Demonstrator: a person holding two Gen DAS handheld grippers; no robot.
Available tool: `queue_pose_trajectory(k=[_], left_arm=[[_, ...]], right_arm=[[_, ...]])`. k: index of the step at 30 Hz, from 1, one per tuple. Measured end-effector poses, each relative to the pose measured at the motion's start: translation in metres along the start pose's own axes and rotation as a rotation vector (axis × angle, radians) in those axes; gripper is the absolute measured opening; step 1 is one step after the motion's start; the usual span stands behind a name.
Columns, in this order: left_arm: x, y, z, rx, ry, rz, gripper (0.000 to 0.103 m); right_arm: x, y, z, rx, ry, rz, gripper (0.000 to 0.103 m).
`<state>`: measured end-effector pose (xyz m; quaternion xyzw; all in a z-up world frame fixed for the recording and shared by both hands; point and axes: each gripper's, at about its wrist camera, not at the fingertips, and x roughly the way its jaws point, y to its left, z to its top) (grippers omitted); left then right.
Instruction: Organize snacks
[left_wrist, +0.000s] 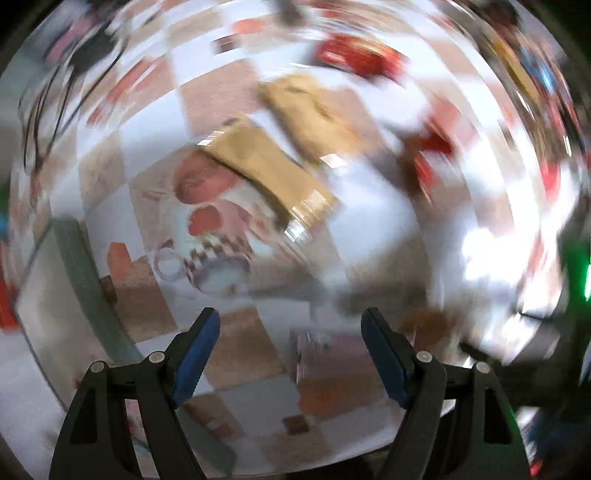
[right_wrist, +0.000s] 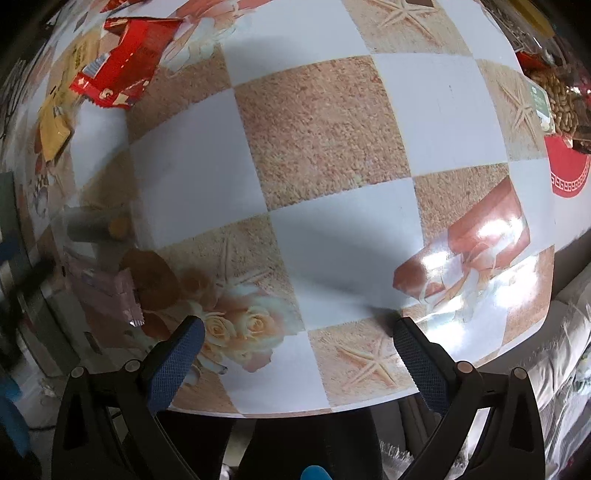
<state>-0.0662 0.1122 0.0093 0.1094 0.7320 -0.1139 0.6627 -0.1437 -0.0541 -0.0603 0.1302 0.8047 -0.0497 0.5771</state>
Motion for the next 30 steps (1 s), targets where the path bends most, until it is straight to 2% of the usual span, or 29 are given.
queue_pose_trajectory(k=[2,5,9,12,16,17,20,22,23,24,25,27,30], left_arm=[[0.003,0.018,0.019,-0.101,0.002,-0.018,0.082],[0.006,0.035,0.041,-0.198,-0.002,-0.036,0.082],[0.017,0.047,0.064,-0.288,0.021,-0.067,0.082],[0.029,0.052,0.077,-0.349,0.048,-0.108,0.083],[0.033,0.041,0.092,-0.293,0.043,-0.013,0.084],[0.033,0.032,0.102,-0.28,0.037,-0.01,0.084],[0.033,0.025,0.103,-0.263,0.026,-0.006,0.083],[0.03,0.016,0.1,-0.254,0.011,-0.005,0.078],[0.031,0.015,0.081,-0.239,-0.005,-0.003,0.071],[0.03,0.012,0.073,-0.225,-0.017,-0.003,0.059],[0.026,0.009,0.065,-0.208,-0.026,-0.002,0.053],[0.023,-0.004,0.057,-0.178,-0.036,0.0,0.029],[0.021,-0.001,0.044,-0.175,-0.041,-0.013,0.026]], right_arm=[[0.001,0.002,-0.001,-0.015,-0.002,-0.012,0.103],[0.009,0.011,-0.018,-0.044,-0.003,-0.044,0.103],[0.014,0.02,-0.025,-0.085,-0.008,-0.079,0.103],[0.015,0.022,-0.029,-0.086,-0.011,-0.073,0.103],[0.014,0.023,-0.031,-0.088,-0.006,-0.073,0.103],[0.014,0.025,-0.029,-0.088,-0.005,-0.073,0.103],[0.015,0.027,-0.033,-0.09,-0.006,-0.075,0.103],[0.014,0.022,-0.026,-0.09,-0.004,-0.075,0.103],[0.013,0.022,-0.025,-0.09,-0.002,-0.076,0.103],[0.013,0.021,-0.025,-0.089,0.0,-0.076,0.103],[0.014,0.022,-0.026,-0.089,0.0,-0.077,0.103],[0.015,0.024,-0.026,-0.087,-0.001,-0.078,0.103],[0.015,0.025,-0.026,-0.085,-0.004,-0.08,0.103]])
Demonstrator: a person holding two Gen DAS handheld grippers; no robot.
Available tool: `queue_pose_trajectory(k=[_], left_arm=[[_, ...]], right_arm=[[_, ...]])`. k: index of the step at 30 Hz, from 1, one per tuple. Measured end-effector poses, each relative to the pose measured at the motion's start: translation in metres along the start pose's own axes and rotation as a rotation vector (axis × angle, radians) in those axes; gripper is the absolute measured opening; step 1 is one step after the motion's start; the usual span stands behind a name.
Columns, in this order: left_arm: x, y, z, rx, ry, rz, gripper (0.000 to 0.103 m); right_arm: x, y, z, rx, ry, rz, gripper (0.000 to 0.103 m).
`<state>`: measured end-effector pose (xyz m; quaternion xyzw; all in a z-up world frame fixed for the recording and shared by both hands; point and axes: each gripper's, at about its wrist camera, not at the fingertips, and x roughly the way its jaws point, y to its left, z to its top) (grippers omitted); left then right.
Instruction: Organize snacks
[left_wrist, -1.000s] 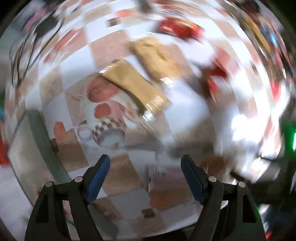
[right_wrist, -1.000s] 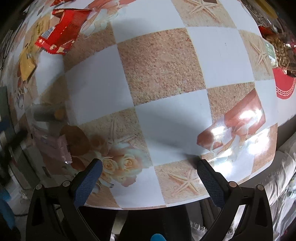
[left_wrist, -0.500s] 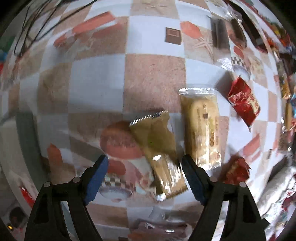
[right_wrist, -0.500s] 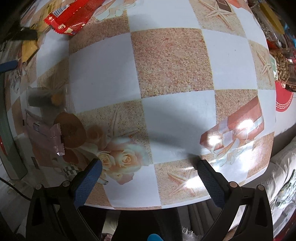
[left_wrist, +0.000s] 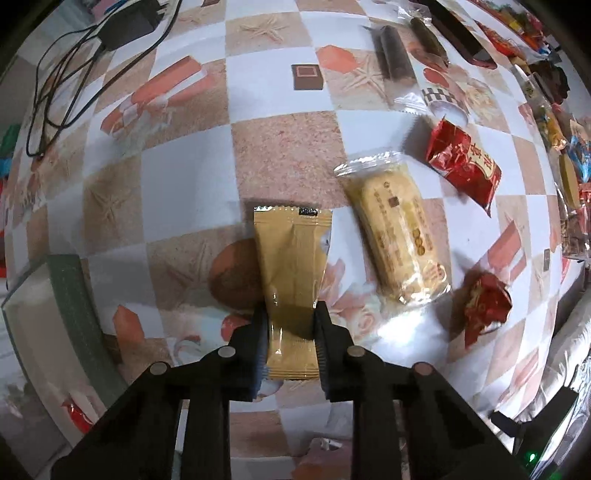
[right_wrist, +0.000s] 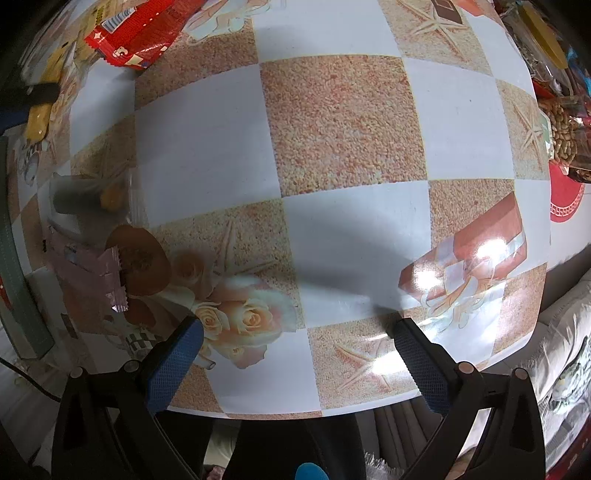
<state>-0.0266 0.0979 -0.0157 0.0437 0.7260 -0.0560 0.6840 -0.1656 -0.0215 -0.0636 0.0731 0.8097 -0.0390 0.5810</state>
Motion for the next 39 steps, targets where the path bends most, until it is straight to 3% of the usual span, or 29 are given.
queue_pose_trajectory(k=[3,9,10,12,13,16,17,23,27,37,39], left_arm=[[0.002,0.008,-0.014,-0.005,0.02,-0.004,0.026],[0.01,0.016,-0.084,0.051,0.054,0.029,0.027],[0.011,0.017,-0.091,0.056,0.052,0.039,0.03],[0.014,0.019,-0.099,0.043,0.059,0.047,0.057],[0.016,0.02,-0.101,0.032,0.066,0.05,0.063],[0.019,0.023,-0.1,0.015,0.068,0.041,0.074],[0.015,0.042,-0.095,0.019,0.071,0.036,0.077],[0.014,0.031,-0.036,0.057,0.066,0.028,0.084],[0.02,0.024,-0.039,0.082,0.091,0.033,0.103],[0.026,0.012,-0.033,0.078,0.058,0.017,0.103],[0.021,0.028,-0.043,0.078,0.052,0.015,0.103]], right_arm=[[0.001,0.001,0.0,0.002,0.002,-0.001,0.103],[0.001,-0.001,0.002,0.004,0.007,0.0,0.103],[0.0,-0.001,0.002,0.004,0.006,0.0,0.103],[0.0,-0.001,0.003,0.005,0.003,-0.001,0.103],[0.0,-0.001,0.003,0.006,0.001,-0.001,0.103],[0.001,-0.001,0.002,0.008,-0.002,-0.003,0.103],[0.0,-0.001,0.001,0.008,0.0,-0.003,0.103],[0.001,-0.001,0.003,0.008,0.016,-0.001,0.103],[0.001,-0.001,0.003,0.009,0.016,-0.002,0.103],[0.001,-0.001,0.002,0.011,0.018,-0.002,0.103],[0.002,-0.002,0.004,0.011,0.037,-0.001,0.103]])
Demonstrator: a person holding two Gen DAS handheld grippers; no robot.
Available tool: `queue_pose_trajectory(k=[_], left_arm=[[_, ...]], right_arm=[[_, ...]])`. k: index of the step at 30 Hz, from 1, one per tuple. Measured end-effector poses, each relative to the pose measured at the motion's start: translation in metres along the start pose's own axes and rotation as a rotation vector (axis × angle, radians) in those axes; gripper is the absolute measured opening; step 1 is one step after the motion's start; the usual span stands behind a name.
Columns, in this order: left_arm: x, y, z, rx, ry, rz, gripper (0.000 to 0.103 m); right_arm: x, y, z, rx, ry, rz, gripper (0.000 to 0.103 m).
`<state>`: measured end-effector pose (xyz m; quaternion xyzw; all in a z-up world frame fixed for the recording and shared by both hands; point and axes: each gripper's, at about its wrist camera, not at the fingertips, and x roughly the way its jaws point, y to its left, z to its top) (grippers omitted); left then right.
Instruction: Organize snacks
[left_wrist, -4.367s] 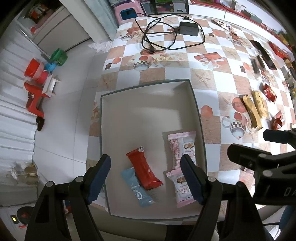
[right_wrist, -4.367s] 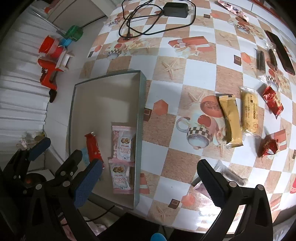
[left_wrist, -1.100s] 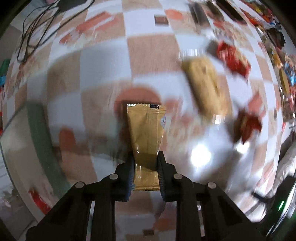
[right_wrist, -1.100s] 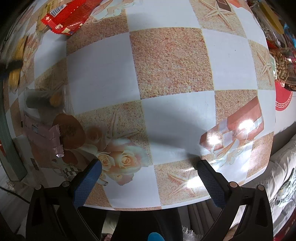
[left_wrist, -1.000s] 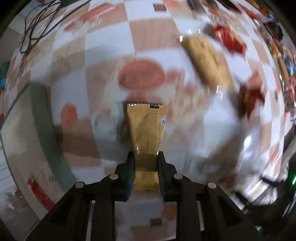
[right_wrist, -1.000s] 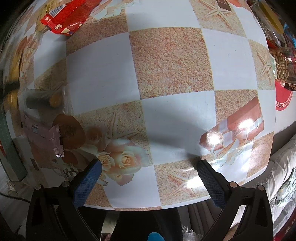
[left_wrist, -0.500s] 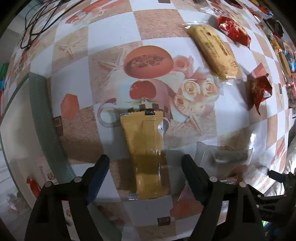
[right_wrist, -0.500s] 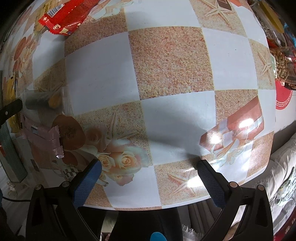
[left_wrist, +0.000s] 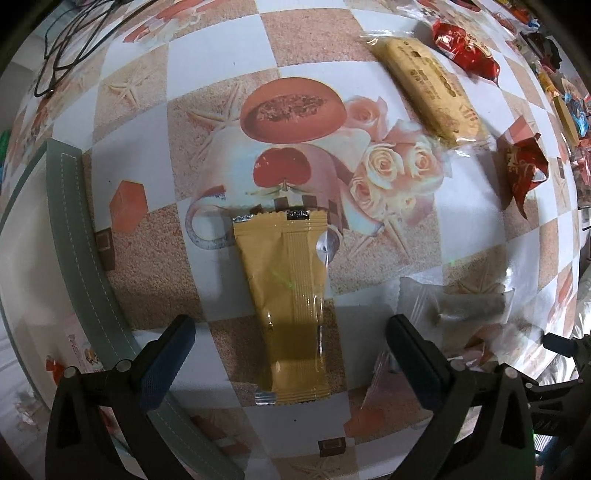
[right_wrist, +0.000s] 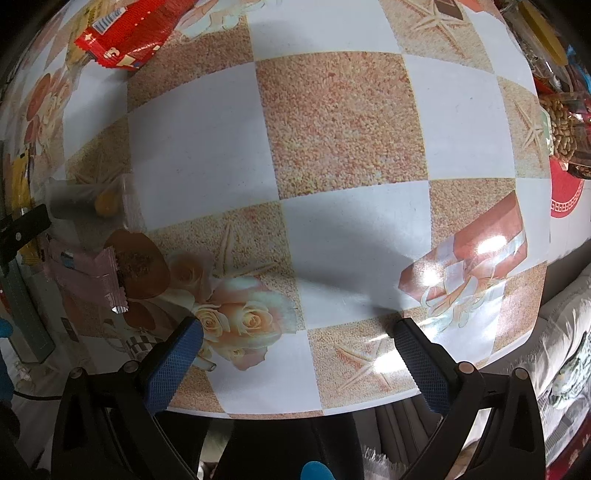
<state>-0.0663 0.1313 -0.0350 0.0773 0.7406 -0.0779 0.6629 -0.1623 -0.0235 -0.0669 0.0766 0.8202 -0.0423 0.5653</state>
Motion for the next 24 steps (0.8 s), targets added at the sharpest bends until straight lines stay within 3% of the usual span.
queue_pose_trajectory(k=[5,9,12,16,24], left_arm=[[-0.003,-0.001,-0.005,0.002,-0.004,0.0,0.103],[-0.004,0.0,-0.007,0.002,-0.01,-0.001,0.103],[-0.005,0.0,-0.008,0.002,-0.013,-0.001,0.103],[-0.005,0.001,-0.008,0.002,-0.005,-0.001,0.103],[-0.004,0.003,-0.007,0.003,-0.007,-0.002,0.103]], right_arm=[[-0.007,-0.009,0.017,0.081,0.053,0.047,0.103],[-0.043,-0.019,0.041,0.156,-0.069,0.175,0.103],[-0.072,-0.022,0.067,0.177,-0.168,0.224,0.103],[-0.089,-0.021,0.104,0.204,-0.213,0.234,0.103],[-0.066,-0.027,0.142,0.231,-0.16,0.158,0.103]])
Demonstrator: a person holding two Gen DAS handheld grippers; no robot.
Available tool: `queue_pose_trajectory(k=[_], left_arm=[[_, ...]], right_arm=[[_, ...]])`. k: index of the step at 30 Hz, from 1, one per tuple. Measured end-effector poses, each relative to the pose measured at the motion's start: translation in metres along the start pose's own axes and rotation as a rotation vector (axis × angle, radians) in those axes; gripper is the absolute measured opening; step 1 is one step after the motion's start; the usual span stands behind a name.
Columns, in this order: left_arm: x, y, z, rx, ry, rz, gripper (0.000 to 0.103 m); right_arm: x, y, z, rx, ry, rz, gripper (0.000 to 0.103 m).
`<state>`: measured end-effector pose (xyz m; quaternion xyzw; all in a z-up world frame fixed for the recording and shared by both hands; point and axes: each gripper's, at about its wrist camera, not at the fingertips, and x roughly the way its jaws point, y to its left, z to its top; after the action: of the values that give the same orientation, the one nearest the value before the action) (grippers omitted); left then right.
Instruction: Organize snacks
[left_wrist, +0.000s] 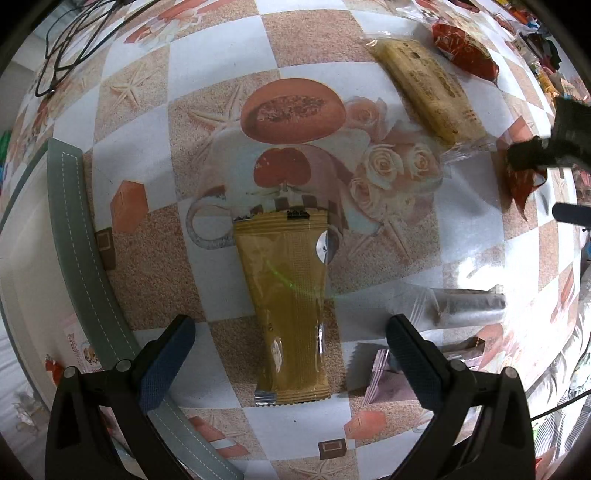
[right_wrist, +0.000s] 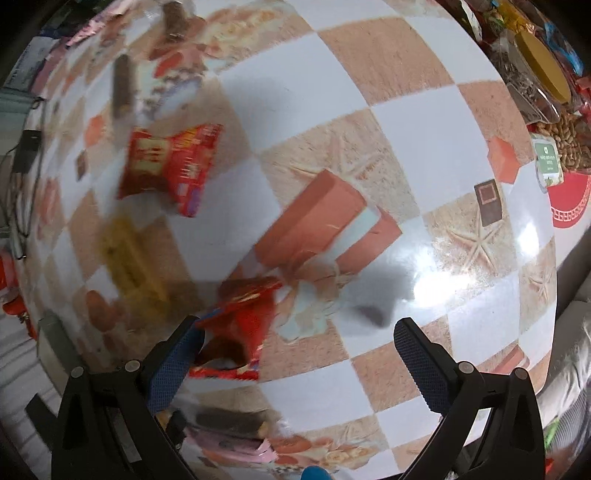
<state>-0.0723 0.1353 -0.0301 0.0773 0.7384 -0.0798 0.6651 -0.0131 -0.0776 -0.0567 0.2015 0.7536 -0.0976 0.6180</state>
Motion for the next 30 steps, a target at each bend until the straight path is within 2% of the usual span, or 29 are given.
queue_pose_trajectory(k=[9,17,19,20,23,24,26,30], left_arm=[[0.001,0.0,0.005,0.0,0.011,0.001,0.103],[0.001,0.0,0.006,0.001,0.007,0.0,0.103],[0.001,0.0,0.006,0.001,0.006,0.0,0.103],[0.001,0.0,0.006,0.001,0.006,0.0,0.103],[0.001,0.0,0.006,0.002,0.002,0.0,0.103],[0.001,0.0,0.007,0.002,0.0,0.0,0.103],[0.002,0.0,0.005,0.003,-0.004,0.0,0.103],[0.002,-0.001,0.003,0.003,-0.01,0.0,0.103]], right_arm=[[0.009,-0.045,0.003,-0.007,0.011,-0.087,0.103],[0.009,-0.054,0.007,-0.044,-0.004,-0.099,0.103],[0.009,-0.053,0.002,-0.047,-0.011,-0.099,0.103],[0.01,-0.05,-0.014,-0.046,-0.015,-0.1,0.103],[0.009,-0.052,-0.015,-0.047,-0.028,-0.1,0.103],[0.012,-0.047,-0.038,-0.048,-0.035,-0.1,0.103],[0.009,-0.042,-0.049,-0.058,-0.036,-0.102,0.103],[0.008,-0.039,-0.054,-0.084,-0.054,-0.108,0.103]])
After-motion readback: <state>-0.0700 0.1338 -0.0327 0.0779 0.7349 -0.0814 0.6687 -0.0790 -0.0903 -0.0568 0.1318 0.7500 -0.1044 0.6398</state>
